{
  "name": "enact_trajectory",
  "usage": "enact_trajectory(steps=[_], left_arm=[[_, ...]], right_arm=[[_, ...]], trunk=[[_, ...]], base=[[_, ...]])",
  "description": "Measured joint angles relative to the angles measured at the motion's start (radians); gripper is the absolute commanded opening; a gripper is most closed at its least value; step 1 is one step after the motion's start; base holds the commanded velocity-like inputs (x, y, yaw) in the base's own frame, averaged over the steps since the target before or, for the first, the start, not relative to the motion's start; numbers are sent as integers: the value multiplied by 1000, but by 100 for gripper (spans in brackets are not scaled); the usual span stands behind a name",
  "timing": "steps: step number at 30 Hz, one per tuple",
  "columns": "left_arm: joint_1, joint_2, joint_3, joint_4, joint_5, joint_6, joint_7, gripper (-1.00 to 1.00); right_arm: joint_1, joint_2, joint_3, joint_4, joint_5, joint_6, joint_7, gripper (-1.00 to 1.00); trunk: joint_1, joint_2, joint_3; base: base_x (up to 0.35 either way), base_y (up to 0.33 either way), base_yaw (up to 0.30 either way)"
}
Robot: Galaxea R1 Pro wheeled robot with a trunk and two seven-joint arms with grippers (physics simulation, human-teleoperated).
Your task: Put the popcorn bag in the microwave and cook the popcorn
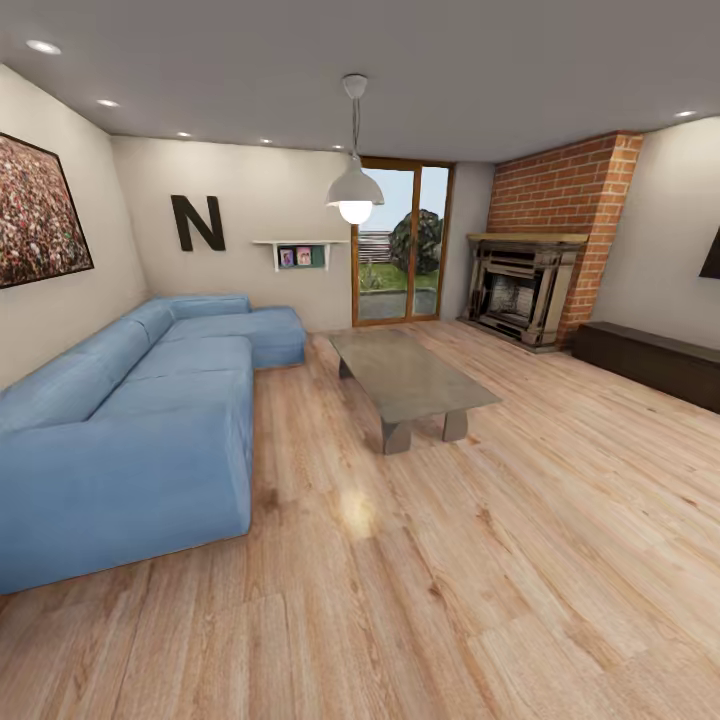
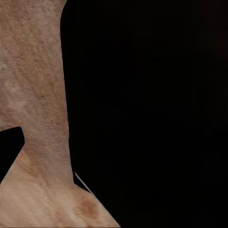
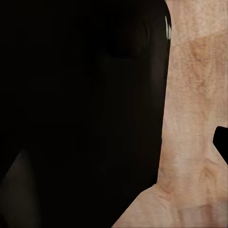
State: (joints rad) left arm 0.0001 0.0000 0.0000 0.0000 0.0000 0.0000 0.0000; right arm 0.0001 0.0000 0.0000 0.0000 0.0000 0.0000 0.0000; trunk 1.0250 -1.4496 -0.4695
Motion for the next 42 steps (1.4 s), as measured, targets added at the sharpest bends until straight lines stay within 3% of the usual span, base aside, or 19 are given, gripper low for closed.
enact_trajectory(steps=[5, 11, 16, 20, 26, 42], left_arm=[[18, -4, 1, -14, 0, -4, 1, 100], [15, -28, 1, -29, 0, 6, 1, 100], [14, -15, -1, -30, 0, 2, 1, 100], [14, -31, 0, -35, -1, -5, 0, 100], [14, -32, 0, -36, -1, -5, 0, 100], [14, -32, 0, -36, -1, -5, 0, 100]], right_arm=[[7, -22, 1, -11, 5, 3, -1, 100], [-11, -52, 1, -46, 2, -25, 0, 100], [-12, -52, 1, -57, 2, -30, 0, 100], [-12, -52, 1, -58, 1, -47, 1, 100], [-12, -52, 2, -57, 1, -92, 43, 100], [-13, -52, 2, -57, 1, -95, 46, 100]], trunk=[[0, 0, 0], [0, 0, 0], [0, 0, 0], [0, 0, 0], [0, 0, 0], [0, 0, 0]], base=[[0, 0, 0], [0, 0, -17], [0, 0, -230], [0, 0, -291], [0, 0, -297], [0, 0, -297]])
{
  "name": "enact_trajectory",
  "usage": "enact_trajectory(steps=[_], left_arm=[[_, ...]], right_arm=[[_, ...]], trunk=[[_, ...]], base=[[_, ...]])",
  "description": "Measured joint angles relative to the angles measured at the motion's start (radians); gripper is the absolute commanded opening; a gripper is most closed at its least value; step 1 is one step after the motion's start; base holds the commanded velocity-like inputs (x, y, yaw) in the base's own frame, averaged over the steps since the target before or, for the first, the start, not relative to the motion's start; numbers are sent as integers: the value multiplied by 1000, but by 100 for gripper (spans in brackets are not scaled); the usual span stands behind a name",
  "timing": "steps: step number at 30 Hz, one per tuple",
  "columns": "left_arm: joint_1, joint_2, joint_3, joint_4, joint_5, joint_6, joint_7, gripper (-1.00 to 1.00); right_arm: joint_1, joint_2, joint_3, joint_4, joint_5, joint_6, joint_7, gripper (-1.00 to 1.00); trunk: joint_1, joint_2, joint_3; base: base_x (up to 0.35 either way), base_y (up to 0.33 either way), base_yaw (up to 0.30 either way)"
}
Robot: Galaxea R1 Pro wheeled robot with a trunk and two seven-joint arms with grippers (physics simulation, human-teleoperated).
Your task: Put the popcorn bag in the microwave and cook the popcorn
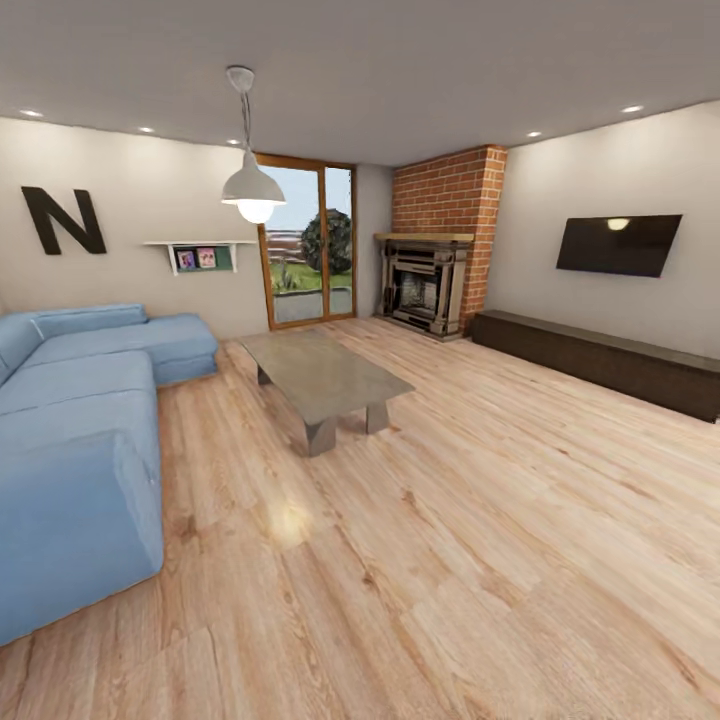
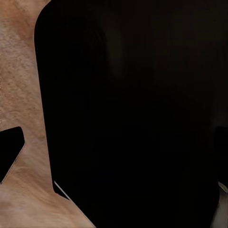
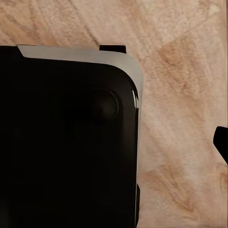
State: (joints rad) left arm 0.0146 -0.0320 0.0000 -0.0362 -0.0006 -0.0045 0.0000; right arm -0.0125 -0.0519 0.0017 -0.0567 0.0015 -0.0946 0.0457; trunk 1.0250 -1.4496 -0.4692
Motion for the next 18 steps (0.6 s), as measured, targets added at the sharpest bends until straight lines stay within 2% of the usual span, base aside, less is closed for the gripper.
enact_trajectory(steps=[18], left_arm=[[0, 0, 0, 0, 0, -1, 0, 100]], right_arm=[[0, 0, 0, 0, 0, -2, 0, 100]], trunk=[[0, 0, 0]], base=[[0, 0, -297]])
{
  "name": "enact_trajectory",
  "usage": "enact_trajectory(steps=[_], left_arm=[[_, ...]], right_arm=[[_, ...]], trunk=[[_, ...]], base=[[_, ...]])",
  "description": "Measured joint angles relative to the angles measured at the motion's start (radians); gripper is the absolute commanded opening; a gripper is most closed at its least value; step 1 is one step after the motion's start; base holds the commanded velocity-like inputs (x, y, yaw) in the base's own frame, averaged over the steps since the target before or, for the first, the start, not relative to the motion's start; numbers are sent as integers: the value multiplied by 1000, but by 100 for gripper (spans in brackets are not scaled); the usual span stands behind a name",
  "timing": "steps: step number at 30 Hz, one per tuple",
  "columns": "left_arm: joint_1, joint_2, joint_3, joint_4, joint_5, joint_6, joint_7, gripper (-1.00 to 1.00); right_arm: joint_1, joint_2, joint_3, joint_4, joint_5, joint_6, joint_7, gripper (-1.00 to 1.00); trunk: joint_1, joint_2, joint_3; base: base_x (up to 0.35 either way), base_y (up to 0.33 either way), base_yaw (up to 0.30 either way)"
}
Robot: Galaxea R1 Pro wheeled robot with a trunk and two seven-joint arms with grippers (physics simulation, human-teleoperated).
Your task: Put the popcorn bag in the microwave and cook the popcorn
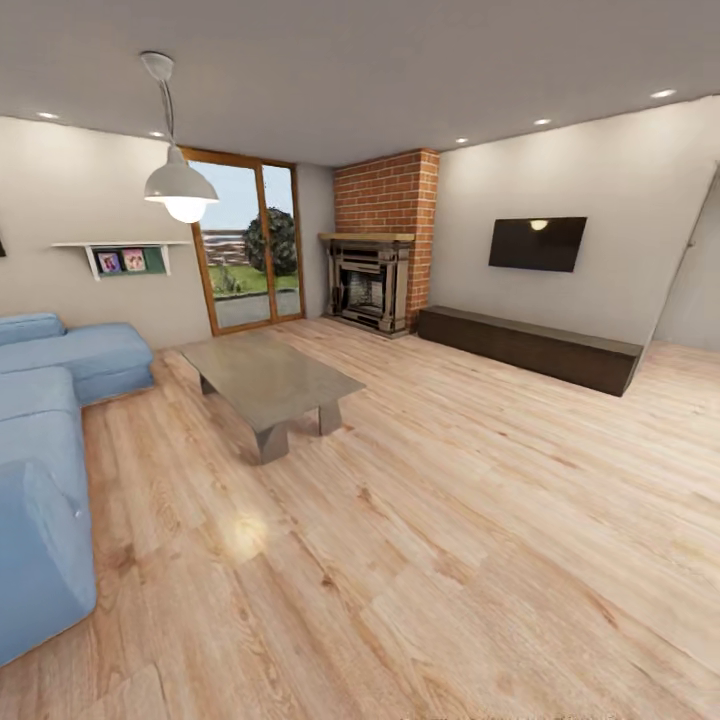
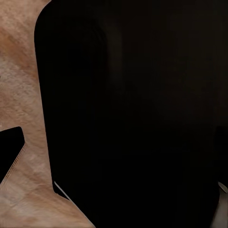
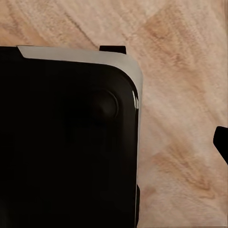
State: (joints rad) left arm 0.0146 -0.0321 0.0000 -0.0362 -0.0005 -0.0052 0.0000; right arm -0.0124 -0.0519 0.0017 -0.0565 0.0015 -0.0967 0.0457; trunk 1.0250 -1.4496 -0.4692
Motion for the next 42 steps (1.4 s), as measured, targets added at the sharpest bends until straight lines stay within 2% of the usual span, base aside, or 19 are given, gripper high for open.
enact_trajectory(steps=[42], left_arm=[[0, 1, 0, 0, 0, 1, 0, 100]], right_arm=[[-1, 3, 0, 0, 0, 0, 0, 100]], trunk=[[0, 0, 1]], base=[[0, 0, -297]])
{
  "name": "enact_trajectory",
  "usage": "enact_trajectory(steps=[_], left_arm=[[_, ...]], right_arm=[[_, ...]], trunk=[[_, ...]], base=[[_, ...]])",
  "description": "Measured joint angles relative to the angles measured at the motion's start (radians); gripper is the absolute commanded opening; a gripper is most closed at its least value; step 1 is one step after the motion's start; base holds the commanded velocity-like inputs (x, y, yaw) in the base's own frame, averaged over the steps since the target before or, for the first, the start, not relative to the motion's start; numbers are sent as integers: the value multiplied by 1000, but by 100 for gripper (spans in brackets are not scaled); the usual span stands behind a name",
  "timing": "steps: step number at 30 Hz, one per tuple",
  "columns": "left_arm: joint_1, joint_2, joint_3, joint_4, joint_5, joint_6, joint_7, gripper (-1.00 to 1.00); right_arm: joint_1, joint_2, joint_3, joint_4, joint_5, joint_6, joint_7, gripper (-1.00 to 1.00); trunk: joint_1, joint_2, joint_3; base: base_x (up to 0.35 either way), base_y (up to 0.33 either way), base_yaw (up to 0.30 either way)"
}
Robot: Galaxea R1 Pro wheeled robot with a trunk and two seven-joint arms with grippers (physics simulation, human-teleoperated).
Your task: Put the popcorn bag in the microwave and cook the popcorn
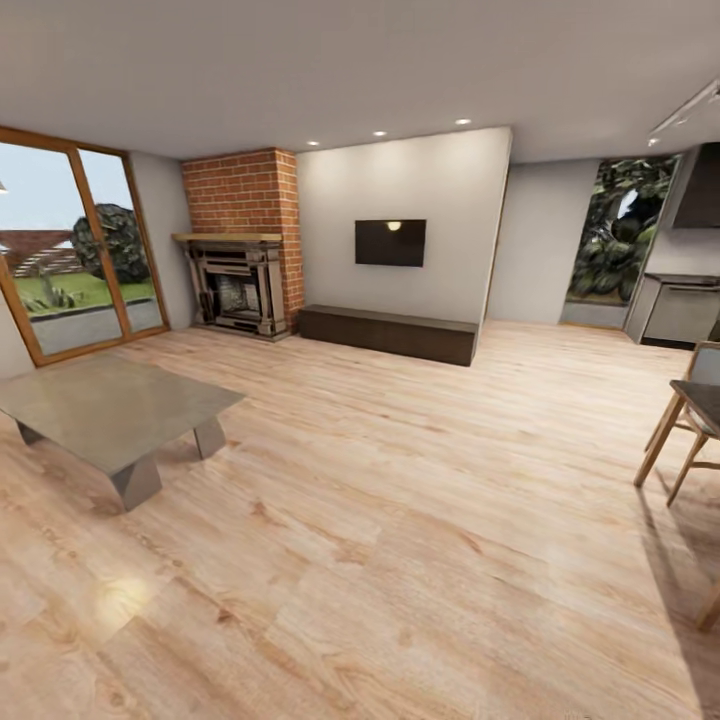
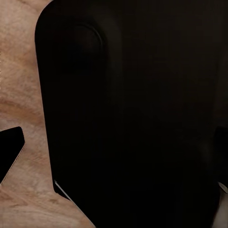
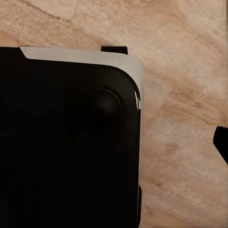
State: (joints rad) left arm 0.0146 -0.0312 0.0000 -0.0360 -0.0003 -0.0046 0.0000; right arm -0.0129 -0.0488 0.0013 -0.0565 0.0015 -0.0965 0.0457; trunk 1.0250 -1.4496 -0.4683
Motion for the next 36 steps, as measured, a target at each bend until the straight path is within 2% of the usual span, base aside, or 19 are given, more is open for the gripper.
enact_trajectory(steps=[30, 36], left_arm=[[0, -2, 1, 5, -1, 15, 3, 100], [0, 2, 3, 4, 0, 15, 1, 100]], right_arm=[[0, 3, 0, 0, 0, 0, 0, 100], [0, 3, 0, 0, 0, 0, 0, 100]], trunk=[[0, 0, 0], [-1, 0, 0]], base=[[1, 0, -297], [262, 0, -276]])
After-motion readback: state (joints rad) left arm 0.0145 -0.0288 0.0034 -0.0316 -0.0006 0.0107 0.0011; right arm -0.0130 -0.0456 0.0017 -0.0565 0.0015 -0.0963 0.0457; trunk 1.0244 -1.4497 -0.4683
